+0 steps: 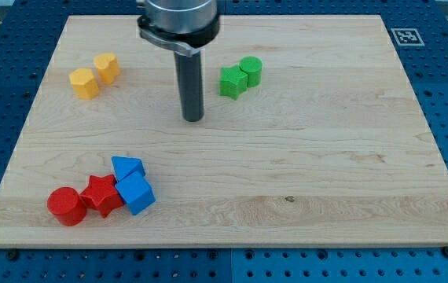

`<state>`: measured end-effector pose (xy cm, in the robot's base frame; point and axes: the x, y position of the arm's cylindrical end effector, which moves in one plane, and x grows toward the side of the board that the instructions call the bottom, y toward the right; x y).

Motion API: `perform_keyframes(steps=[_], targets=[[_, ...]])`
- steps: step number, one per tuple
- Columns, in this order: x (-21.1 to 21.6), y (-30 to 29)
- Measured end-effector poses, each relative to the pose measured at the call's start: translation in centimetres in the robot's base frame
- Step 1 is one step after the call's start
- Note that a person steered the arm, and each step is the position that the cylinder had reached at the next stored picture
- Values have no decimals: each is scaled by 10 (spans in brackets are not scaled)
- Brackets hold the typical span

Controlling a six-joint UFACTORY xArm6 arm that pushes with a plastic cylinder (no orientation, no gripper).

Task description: Slide the yellow hexagon and the yellow heart towards the top left

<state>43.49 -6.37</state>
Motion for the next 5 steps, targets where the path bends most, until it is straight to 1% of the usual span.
perform_keyframes(steps=[1, 3, 4, 5], targets=[[0, -40], [-1, -82], [-8, -131], [-12, -139]])
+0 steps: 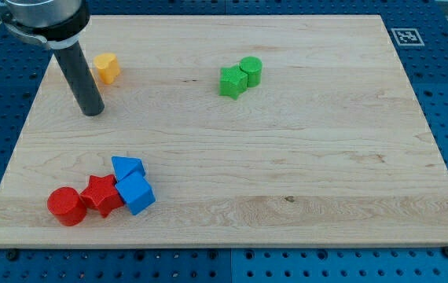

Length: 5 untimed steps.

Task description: Slide the yellow hexagon and the yellow heart towards the top left

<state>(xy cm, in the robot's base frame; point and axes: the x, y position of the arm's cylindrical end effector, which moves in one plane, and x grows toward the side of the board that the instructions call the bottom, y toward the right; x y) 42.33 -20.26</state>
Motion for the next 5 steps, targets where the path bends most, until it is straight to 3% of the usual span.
perform_keyframes(steps=[3, 5], targets=[[-10, -55], [-36, -37]])
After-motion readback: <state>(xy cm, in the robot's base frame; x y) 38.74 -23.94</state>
